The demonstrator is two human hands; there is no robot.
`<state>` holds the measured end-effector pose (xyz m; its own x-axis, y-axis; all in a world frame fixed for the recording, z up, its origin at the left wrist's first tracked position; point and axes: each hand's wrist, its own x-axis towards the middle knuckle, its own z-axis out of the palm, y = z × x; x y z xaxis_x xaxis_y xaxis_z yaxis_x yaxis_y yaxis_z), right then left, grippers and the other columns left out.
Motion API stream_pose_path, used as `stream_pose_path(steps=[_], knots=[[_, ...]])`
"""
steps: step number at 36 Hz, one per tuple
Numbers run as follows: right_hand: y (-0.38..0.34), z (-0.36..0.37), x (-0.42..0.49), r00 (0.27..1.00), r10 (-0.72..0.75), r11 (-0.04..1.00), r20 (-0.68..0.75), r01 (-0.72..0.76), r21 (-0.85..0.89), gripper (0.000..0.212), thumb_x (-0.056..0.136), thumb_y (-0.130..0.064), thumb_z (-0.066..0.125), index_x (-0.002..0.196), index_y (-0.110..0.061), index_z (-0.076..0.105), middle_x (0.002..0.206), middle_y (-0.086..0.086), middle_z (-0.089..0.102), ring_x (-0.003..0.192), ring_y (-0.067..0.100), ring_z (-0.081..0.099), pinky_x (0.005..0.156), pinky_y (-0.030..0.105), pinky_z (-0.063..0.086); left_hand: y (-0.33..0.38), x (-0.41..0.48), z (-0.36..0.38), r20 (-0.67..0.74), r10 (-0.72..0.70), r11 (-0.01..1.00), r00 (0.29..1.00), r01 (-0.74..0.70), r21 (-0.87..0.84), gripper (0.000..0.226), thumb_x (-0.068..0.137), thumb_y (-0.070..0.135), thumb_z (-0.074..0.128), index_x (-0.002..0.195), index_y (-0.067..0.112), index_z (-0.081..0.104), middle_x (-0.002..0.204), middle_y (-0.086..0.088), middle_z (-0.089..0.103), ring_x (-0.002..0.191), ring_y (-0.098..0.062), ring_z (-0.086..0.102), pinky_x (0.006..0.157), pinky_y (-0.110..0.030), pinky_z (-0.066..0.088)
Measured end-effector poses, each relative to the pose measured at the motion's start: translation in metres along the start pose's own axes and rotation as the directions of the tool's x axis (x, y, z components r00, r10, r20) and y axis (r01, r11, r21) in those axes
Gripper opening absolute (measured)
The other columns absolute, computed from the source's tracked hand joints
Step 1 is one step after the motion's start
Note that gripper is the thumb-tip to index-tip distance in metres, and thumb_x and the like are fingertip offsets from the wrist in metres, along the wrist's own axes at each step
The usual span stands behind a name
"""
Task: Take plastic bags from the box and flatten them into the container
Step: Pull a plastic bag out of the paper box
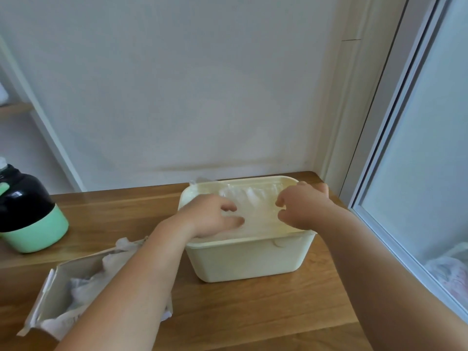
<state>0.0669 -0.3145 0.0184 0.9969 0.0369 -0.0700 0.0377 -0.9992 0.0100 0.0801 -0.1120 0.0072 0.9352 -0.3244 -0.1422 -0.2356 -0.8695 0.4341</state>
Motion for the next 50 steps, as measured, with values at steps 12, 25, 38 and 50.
stream_pose_path(steps=[12,25,38,50], knots=[[0.008,0.008,-0.027,0.947,0.047,0.982,-0.318,0.014,0.188,0.028,0.095,-0.041,0.047,0.114,-0.028,0.063,0.107,-0.008,0.062,0.110,0.017,0.049,0.093,0.035,0.026,-0.006,-0.034,0.000,-0.379,0.126,0.959,0.917,-0.210,-0.190,0.009,0.091,0.040,0.060,0.088,0.043,0.068,0.101,0.021,0.059,0.098,0.004,0.054,0.081,-0.021,0.041],[-0.002,0.002,-0.067,0.706,0.220,0.859,-0.673,0.187,0.477,0.022,0.093,-0.021,0.055,0.109,-0.009,0.065,0.104,0.004,0.065,0.097,0.021,0.059,0.084,0.033,0.045,0.008,-0.057,0.005,-0.321,0.118,0.992,0.940,-0.100,0.072,0.031,0.096,0.047,0.049,0.112,0.029,0.068,0.121,0.009,0.060,0.106,-0.015,0.058,0.089,-0.034,0.045],[-0.115,-0.001,-0.080,0.785,-0.034,0.676,-0.618,0.474,0.564,0.012,0.092,-0.020,0.055,0.098,-0.017,0.065,0.081,-0.016,0.056,0.076,0.008,0.053,0.068,0.020,0.041,-0.062,-0.137,-0.018,-0.617,-0.102,0.994,0.780,0.051,-0.100,0.024,0.099,0.024,0.049,0.116,0.024,0.066,0.105,0.009,0.058,0.090,-0.007,0.055,0.073,-0.021,0.041],[-0.199,0.037,-0.071,0.907,-0.335,0.617,-0.254,0.415,0.669,0.026,0.089,-0.016,0.060,0.114,-0.018,0.066,0.094,-0.011,0.062,0.087,0.006,0.059,0.075,0.017,0.045,-0.089,-0.176,-0.014,-0.280,-0.279,0.935,0.919,0.326,0.137,0.016,0.096,0.037,0.051,0.095,0.027,0.063,0.086,0.010,0.063,0.079,-0.011,0.059,0.072,-0.036,0.054]])
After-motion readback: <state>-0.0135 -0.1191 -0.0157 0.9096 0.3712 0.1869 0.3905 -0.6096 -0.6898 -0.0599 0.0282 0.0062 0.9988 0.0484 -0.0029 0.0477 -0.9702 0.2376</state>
